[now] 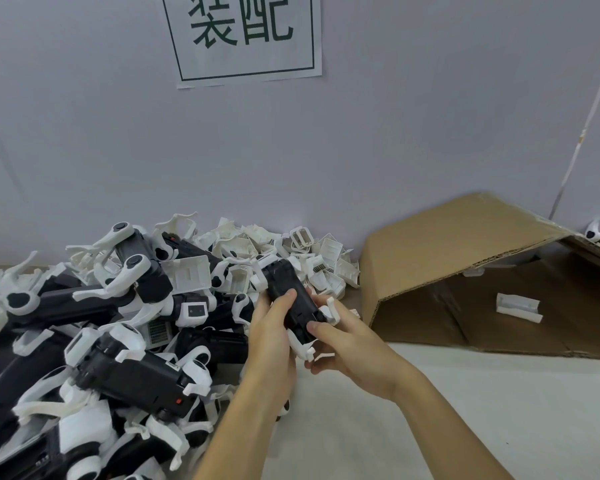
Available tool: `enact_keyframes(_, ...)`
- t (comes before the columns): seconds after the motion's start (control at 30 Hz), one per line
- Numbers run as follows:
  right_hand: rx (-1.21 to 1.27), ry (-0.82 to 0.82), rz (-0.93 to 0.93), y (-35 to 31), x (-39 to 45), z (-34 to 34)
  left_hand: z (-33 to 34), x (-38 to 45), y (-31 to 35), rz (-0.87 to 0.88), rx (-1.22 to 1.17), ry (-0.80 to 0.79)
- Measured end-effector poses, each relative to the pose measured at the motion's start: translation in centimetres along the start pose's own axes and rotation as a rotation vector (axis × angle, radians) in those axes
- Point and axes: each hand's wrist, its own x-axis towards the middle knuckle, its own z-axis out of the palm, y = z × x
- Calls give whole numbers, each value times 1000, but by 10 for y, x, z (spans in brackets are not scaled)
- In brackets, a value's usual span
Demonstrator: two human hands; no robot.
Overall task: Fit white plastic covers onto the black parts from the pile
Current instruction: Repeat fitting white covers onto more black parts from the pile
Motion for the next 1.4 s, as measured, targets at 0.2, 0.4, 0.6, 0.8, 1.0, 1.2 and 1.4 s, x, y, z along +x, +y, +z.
enact_keyframes(0.2,101,-50,-11,7,4,-3,-1,2,-2,10,-21,-26)
enact_keyframes(0.4,-6,-14,-24,7,2,-3,-4,3,-4,36,-18,-30)
enact_keyframes(0.6,-37,50,-20,7,1,2,-3,2,-4,63,-3,-51)
enact_keyframes(0.8,39,35,-15,8,4,2,-2,0,-3,46,-17,-35)
enact_keyframes(1.0,75,-16,-33,8,2,0,-2,1,-2,21,-44,-26)
enact_keyframes(1.2,-6,21,-19,8,0,0,-1,0,-3,61,-15,-42)
enact_keyframes(1.4,-78,61,-31,6,0,1,0,-1,-3,67,-23,-53)
